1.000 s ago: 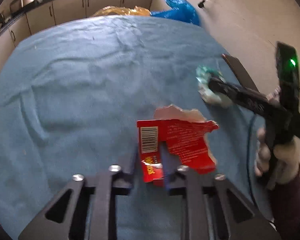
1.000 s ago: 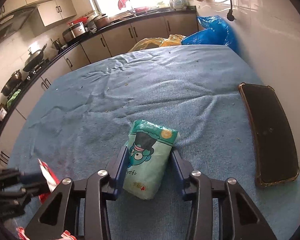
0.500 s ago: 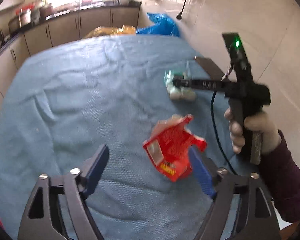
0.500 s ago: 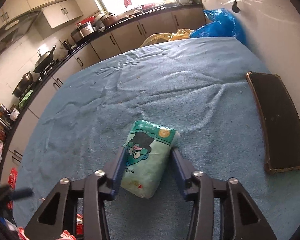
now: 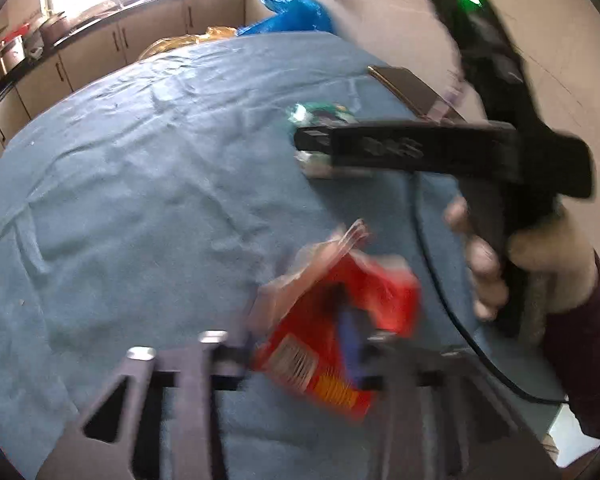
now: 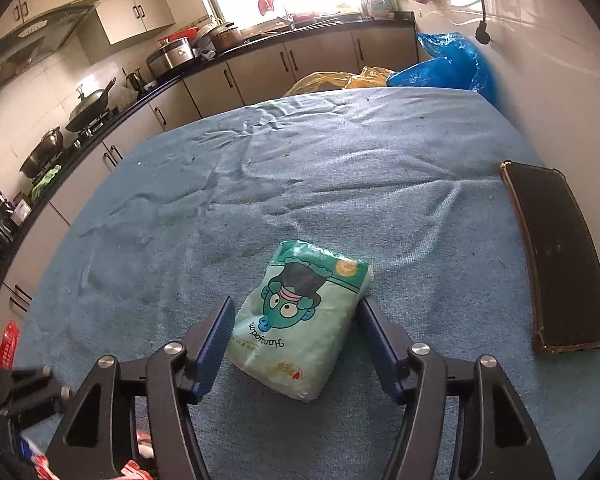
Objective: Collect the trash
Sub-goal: 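Lift the wrapper and tissue pack and carry both tools toward the red basket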
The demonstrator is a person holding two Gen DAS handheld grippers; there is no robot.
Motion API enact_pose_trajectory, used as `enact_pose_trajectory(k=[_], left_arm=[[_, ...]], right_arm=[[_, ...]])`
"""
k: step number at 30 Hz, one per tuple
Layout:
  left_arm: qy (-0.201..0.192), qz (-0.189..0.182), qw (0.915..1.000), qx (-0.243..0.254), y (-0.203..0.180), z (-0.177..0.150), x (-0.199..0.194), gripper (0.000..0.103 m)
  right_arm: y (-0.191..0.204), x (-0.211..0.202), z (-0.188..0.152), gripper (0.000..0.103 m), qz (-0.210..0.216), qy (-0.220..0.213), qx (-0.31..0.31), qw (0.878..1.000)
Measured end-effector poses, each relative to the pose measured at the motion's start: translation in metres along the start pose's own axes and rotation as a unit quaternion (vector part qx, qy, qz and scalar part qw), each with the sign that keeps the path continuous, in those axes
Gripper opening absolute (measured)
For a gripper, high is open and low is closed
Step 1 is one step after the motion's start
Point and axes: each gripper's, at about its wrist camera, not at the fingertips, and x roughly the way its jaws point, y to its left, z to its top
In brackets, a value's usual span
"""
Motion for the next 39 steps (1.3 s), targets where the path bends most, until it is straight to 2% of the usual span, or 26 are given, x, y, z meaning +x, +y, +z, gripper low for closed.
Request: enact_pose_trajectory(k=[1, 3, 7, 11, 12, 13, 15, 18, 23, 30, 39], left_arm=[[-0.006, -0.008, 0.9999, -0.008, -0.003, -0.004, -0.005, 0.015], [-0.018, 0.003, 0.9996, -0.021, -0.008, -0.014, -0.019, 0.008], [-0.041, 0.019, 0.9973, -0.059, -0.007, -0.03, -0.045, 0.006], [-0.072, 0.079, 0.9901, -0.09, 0.002, -0.052, -0.078, 0.006], [-0.078, 0.09, 0.9876, -0.102, 0.005, -0.059, -0.087, 0.006], [-0.082, 0.094, 0.986, -0.111, 0.01, -0.066, -0.095, 0.006], [-0.092, 0.103, 0.982, -0.129, 0.016, -0.077, -0.106, 0.006], [-0.111, 0.124, 0.9732, -0.158, 0.028, -0.1, -0.132, 0.006], [-0.138, 0.149, 0.9582, -0.201, 0.052, -0.135, -0.173, 0.006], [-0.171, 0.187, 0.9358, -0.245, 0.078, -0.18, -0.216, 0.006], [-0.2, 0.206, 0.9061, -0.31, 0.112, -0.235, -0.255, 0.006]], right_arm=[[0.001, -0.001, -0.001, 0.069, -0.003, 0.0, -0.002, 1.0], [0.002, 0.0, -0.001, 0.07, -0.007, 0.001, -0.004, 1.0], [0.002, 0.0, 0.0, 0.07, -0.005, 0.001, -0.002, 1.0], [0.006, 0.001, -0.002, 0.067, -0.014, 0.002, -0.008, 1.0], [0.008, 0.001, -0.002, 0.058, -0.022, 0.002, -0.012, 1.0], [0.01, 0.0, -0.003, 0.054, -0.035, 0.0, -0.015, 0.999], [0.013, -0.002, -0.004, 0.037, -0.034, -0.005, -0.019, 0.999], [0.018, -0.01, -0.005, 0.022, -0.049, -0.023, -0.029, 0.998], [0.027, -0.017, -0.012, 0.017, -0.041, -0.018, -0.032, 0.998], [0.049, -0.043, -0.032, 0.014, -0.005, -0.017, -0.029, 0.999], [0.107, -0.064, -0.055, 0.014, 0.034, -0.01, -0.065, 0.997]])
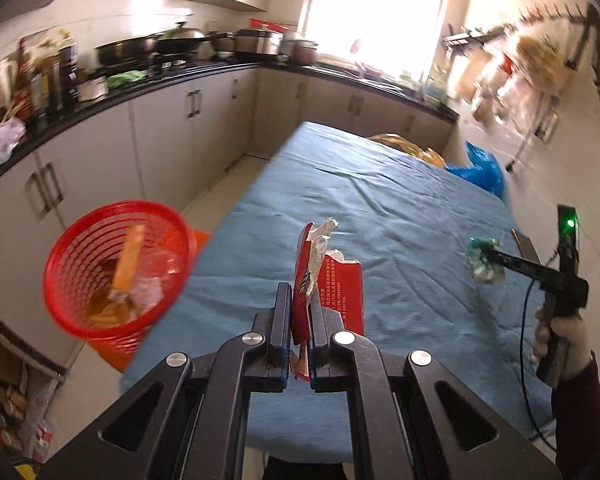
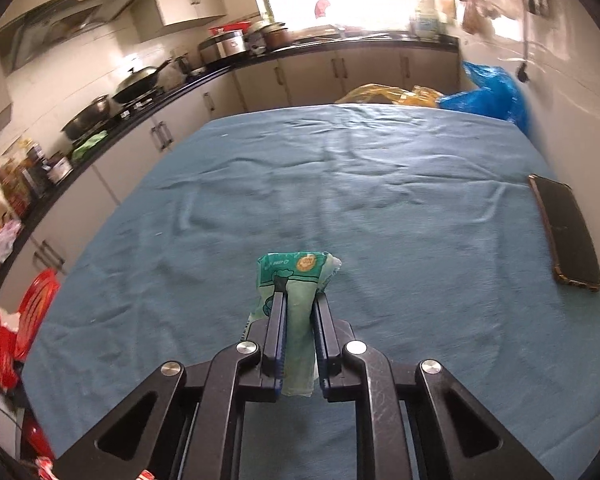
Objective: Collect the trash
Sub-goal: 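Lift the wrapper and tissue pack and carry both tools toward the red basket, then hold the wrapper and tissue pack above the red basket with both tools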
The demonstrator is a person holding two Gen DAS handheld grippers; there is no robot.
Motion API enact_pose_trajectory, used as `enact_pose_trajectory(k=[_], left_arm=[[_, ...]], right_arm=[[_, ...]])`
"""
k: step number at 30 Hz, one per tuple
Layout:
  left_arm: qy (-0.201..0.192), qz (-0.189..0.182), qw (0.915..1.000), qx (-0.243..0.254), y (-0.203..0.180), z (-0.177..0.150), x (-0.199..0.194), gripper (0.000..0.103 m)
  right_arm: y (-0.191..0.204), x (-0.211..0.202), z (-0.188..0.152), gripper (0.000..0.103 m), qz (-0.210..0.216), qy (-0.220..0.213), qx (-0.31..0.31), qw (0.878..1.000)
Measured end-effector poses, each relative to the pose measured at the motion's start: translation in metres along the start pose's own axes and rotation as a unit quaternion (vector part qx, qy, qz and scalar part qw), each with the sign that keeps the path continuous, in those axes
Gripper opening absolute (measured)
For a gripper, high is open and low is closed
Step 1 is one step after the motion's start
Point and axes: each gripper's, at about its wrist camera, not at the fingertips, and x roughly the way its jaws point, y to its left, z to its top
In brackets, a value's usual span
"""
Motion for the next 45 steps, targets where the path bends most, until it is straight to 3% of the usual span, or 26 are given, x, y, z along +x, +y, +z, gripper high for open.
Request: enact_pose_trajectory(k=[12, 19, 35, 45], left_arm=[[-0.029, 0.066, 0.9947, -0.073, 0.093, -0.003, -0.026, 0.006], [-0.036, 0.104, 0.9906, -0.081, 0.126, 0.005, -0.026, 0.006], [-0.031, 0.187, 0.9818, -0.018, 0.141, 0.025, 0.007, 0.006], [-0.022, 0.196, 0.9802, -0.013, 0.15, 0.029, 0.019, 0.006]], right_arm=[[0.115, 0.006, -0.005, 0.014, 0.095, 0.016, -0.065, 0.993], [0.184, 0.015, -0.004, 0.014, 0.151, 0.029, -0.101, 0.983], [0.327, 0.057, -0.008, 0.014, 0.245, 0.065, -0.158, 0.954], [0.351, 0.071, -0.01, 0.014, 0.258, 0.075, -0.16, 0.95]])
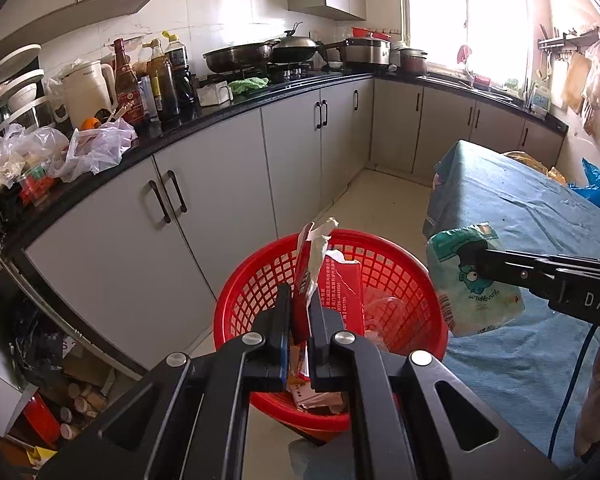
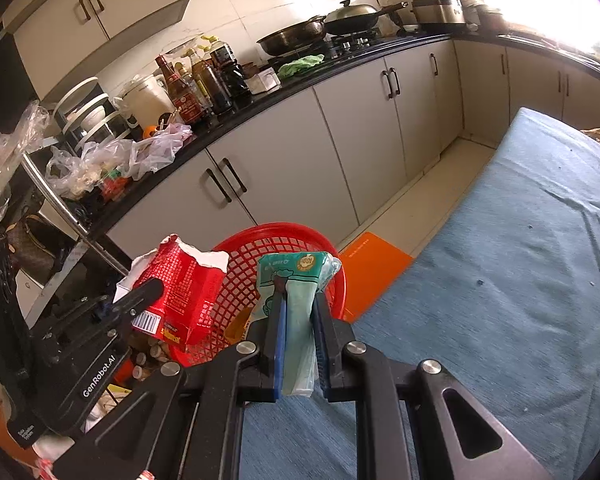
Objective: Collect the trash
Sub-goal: 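Hold the wrapper and tissue pack above the red basket with both tools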
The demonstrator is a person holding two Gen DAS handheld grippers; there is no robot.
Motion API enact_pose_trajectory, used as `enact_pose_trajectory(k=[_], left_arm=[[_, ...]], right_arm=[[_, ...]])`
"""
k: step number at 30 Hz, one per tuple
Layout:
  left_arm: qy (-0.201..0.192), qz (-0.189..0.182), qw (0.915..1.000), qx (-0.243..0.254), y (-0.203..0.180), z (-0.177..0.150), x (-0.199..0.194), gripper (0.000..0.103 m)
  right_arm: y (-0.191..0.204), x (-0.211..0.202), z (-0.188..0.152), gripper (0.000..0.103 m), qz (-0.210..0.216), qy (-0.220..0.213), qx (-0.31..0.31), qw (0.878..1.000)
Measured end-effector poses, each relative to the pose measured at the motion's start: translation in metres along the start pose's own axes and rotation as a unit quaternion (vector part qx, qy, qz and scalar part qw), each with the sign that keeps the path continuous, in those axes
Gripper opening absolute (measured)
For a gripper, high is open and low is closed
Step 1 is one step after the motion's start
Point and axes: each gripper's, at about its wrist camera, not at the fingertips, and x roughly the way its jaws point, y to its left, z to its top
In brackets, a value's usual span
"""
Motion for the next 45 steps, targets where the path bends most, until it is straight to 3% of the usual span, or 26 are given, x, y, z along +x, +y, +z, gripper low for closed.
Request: enact_pose_trajectory(k=[45], left_arm=[[-0.027, 0.004, 0.9996, 0.009, 0.005, -0.013, -0.043, 0.006]], right_arm=[[0.026, -0.026, -0.018, 0.015, 0.005, -0.024, -0.009, 1.0]])
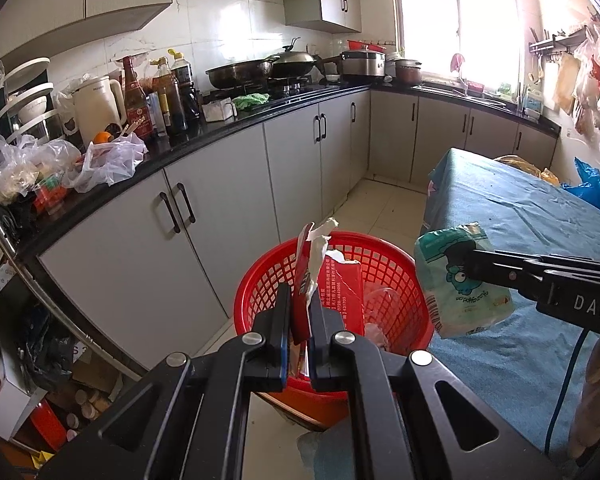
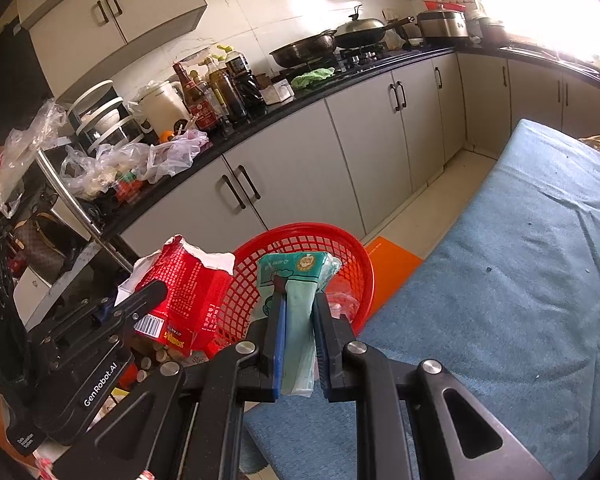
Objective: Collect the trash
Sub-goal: 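Hold the wrapper and tissue pack above the red basket with both tools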
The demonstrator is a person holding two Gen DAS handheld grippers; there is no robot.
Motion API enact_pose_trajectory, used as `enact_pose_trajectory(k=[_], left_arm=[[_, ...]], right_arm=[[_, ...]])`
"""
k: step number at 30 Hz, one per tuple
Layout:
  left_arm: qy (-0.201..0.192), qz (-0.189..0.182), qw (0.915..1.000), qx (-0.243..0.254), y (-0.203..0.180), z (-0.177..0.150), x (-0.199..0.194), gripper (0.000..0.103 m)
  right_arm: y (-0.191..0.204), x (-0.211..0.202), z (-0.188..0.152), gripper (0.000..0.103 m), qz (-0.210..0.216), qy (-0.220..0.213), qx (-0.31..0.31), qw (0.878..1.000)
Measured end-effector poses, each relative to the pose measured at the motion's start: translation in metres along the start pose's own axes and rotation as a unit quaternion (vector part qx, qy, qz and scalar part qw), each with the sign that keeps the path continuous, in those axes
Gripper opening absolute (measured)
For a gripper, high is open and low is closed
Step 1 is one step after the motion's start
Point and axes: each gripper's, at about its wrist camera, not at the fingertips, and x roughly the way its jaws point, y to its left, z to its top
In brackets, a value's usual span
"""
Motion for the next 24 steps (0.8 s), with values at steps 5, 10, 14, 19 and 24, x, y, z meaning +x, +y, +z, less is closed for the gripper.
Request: enact_pose_trajectory(k=[5, 10, 14, 19, 24], left_arm=[[0.004, -0.004, 1.0, -0.004, 0.001, 0.0, 0.001, 0.006], [0.013, -0.013, 0.9998, -0.011, 0.004, 0.001, 0.01, 0.006], [0.02, -0.019, 0.9995, -0.015, 0.007, 0.003, 0.019, 0.006], [0.026, -0.024, 0.9991, -0.023, 0.012, 0.004, 0.029, 0.006], [0.03, -0.026, 0.9987, -0.031, 0.018, 0.004, 0.036, 0.006]], right_arm=[[0.001, 0.001, 0.0, 0.015, -0.001, 0.001, -0.002, 1.0], [0.0, 0.005, 0.002, 0.015, -0.005, 0.004, -0.002, 1.0], [-0.001, 0.012, 0.005, 0.015, -0.006, 0.006, -0.001, 1.0], [-0.002, 0.02, 0.008, 0.015, -0.009, 0.009, 0.0, 1.0], [0.0, 0.031, 0.011, 0.015, -0.013, 0.012, -0.002, 1.0]])
